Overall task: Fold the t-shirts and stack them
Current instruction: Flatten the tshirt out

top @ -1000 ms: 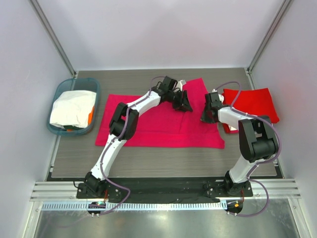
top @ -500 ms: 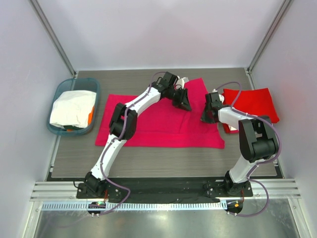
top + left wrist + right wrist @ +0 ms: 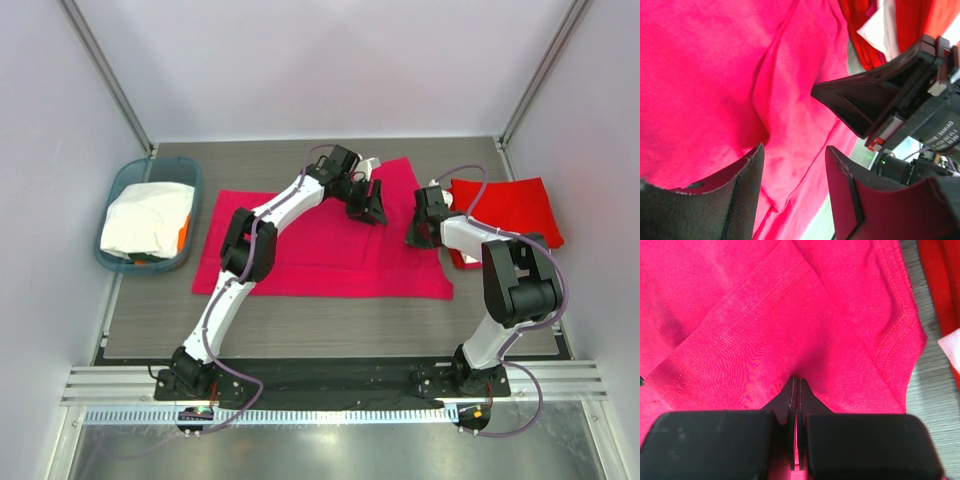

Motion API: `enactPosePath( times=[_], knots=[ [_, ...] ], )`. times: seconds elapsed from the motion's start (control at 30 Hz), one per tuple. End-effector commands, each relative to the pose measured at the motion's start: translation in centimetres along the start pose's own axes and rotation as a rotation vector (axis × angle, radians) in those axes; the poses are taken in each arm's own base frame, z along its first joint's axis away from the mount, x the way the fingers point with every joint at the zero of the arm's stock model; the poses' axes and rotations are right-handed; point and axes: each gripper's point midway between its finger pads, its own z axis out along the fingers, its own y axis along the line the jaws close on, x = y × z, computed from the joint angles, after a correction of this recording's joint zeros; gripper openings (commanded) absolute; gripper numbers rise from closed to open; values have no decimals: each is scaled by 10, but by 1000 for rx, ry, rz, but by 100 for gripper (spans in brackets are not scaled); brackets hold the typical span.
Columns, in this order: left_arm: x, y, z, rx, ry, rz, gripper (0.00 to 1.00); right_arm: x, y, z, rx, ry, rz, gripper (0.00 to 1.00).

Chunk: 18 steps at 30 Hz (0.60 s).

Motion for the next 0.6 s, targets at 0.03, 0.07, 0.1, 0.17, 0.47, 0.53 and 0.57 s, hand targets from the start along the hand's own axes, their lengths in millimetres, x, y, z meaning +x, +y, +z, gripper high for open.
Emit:
enactPosePath(
  times=[0.03,0.07,0.1,0.17,0.47,0.53,0.57],
  knots=[
    [-26,-14,-10,-6,-79,58,54,18,-8,2,15,51,2,1],
    [-26,-11,-7,-7,-83,51,54,19,-7,2,12,53,0,1],
    [-26,-9,-4,-10,-84,38,53,19,-7,2,11,53,2,1],
    [-27,-8,1,-9,-88,42,53,18,-6,2,8,52,2,1],
    [-21,-17,17,55,-73,41,46,17,-8,3,9,54,4,1],
    [-17,-17,19,65,-55,32,43,16,-9,3,8,53,5,1],
    [-13,-15,19,59,-41,26,43,16,-9,3,9,52,5,1]
  ],
)
